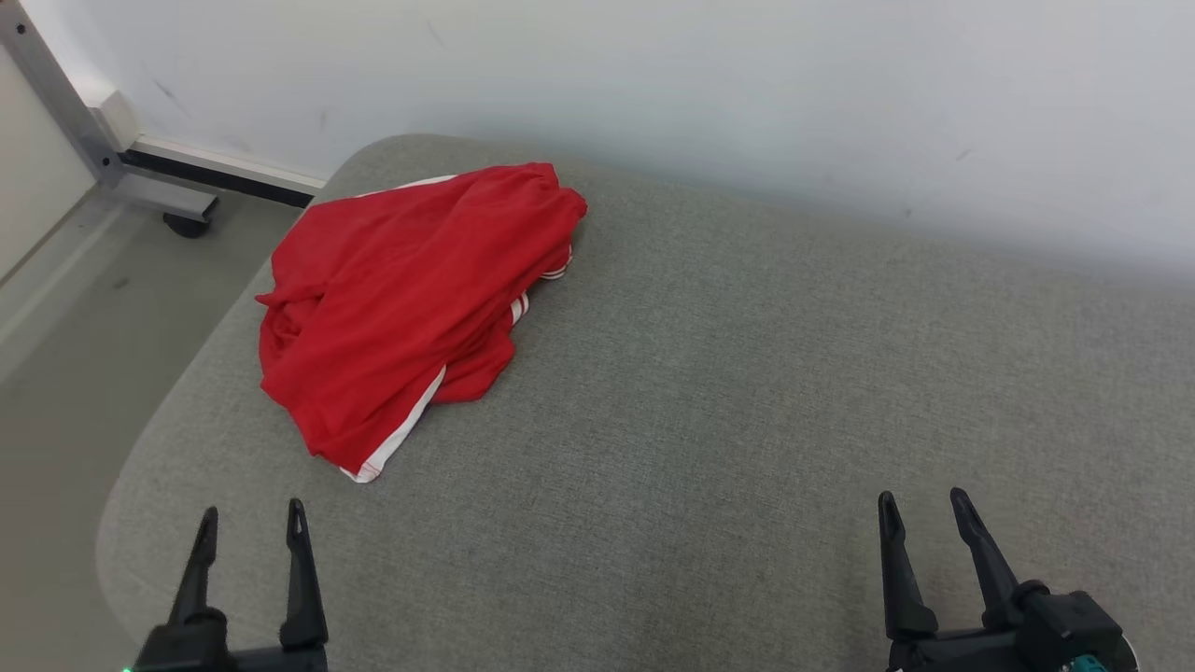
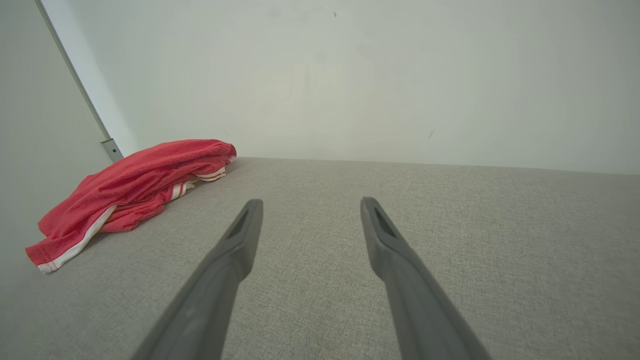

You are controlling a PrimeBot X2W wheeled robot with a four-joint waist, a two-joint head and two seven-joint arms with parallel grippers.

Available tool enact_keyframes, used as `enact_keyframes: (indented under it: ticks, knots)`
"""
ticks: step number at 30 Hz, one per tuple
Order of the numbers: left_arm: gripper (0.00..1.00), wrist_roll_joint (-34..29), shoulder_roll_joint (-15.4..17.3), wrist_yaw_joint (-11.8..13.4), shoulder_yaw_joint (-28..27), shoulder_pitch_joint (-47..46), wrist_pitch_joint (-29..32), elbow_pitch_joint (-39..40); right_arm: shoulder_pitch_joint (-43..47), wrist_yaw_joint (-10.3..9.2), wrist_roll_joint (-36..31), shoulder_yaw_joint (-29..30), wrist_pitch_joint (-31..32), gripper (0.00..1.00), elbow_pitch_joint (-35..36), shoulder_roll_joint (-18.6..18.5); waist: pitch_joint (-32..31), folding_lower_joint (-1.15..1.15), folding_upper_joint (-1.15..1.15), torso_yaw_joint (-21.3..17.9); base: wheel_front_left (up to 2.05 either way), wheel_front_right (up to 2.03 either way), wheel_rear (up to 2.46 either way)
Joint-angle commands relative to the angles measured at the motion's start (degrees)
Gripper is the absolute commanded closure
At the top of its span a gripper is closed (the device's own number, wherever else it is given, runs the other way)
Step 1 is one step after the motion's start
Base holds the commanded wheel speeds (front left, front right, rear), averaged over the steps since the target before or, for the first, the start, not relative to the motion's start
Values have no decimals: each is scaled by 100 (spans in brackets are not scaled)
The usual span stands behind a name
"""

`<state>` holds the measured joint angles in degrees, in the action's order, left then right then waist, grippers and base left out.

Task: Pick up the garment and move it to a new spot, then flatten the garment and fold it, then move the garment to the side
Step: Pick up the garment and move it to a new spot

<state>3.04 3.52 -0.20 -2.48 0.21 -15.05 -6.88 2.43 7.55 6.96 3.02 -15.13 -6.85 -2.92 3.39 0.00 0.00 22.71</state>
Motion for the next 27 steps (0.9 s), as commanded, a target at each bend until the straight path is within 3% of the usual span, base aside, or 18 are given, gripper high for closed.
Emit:
enact_keyframes:
  ticks: [1,14,27]
  knots:
    - [0,72,8,-54,-76,-193,-20,-4,-63,-12,-38,21,-4,0,34,7,116,0,0,-141,0,0,0]
    - [0,312,490,-480,-384,-2178,-20,-392,-576,-12,-211,189,-4,0,245,-95,1114,0,0,-1079,0,0,0]
    - [0,538,1074,-564,-706,-3969,-18,-1420,-1069,-12,-59,277,-4,0,501,-244,1921,0,0,-1897,0,0,0]
